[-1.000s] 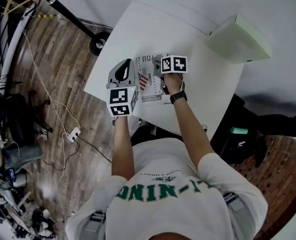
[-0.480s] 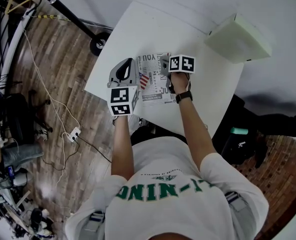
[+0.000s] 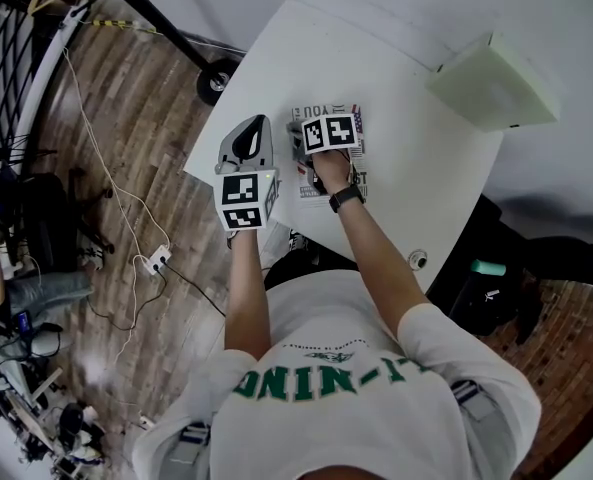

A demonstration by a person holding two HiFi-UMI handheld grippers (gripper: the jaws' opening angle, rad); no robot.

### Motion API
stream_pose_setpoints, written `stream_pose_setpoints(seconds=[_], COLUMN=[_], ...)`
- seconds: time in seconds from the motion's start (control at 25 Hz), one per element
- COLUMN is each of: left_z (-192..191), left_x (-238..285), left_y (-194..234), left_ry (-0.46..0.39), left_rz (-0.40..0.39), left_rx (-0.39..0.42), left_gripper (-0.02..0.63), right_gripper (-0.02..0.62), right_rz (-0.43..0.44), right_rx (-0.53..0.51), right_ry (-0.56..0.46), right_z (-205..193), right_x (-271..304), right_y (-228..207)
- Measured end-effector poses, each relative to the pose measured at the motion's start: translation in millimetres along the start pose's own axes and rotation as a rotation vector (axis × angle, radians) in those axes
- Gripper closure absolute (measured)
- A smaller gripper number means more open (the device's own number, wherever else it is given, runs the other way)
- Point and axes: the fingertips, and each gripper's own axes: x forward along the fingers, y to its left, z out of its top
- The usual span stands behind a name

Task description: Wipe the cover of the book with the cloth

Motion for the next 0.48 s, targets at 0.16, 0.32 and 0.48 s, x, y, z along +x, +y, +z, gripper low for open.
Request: stream_pose_setpoints(seconds=[0.16,0.32,0.48], left_z=[2.1,5.1,7.7], left_x=[3.2,9.6,14.2], left_y=[-2.4,-14.0,-23.7], left_ry=[-0.003,-0.008,-0.014], left_rz=[-0.015,-0.048,-0.069], left_rx=[0.003,0.014,0.020], left_gripper=[0.592,0.592,0.592], right_gripper=[0.563,0.563,0.563], right_rz=[-0.040,-0.096,-0.158], right_rx=[0.025,0.101,0.164], right_ry=[-0.025,-0.096,-0.155], right_z=[2.4,6.4,8.4], right_x=[-18.2,-56.2,-93.1], right_y=[-25.3,-73.2,-115.2])
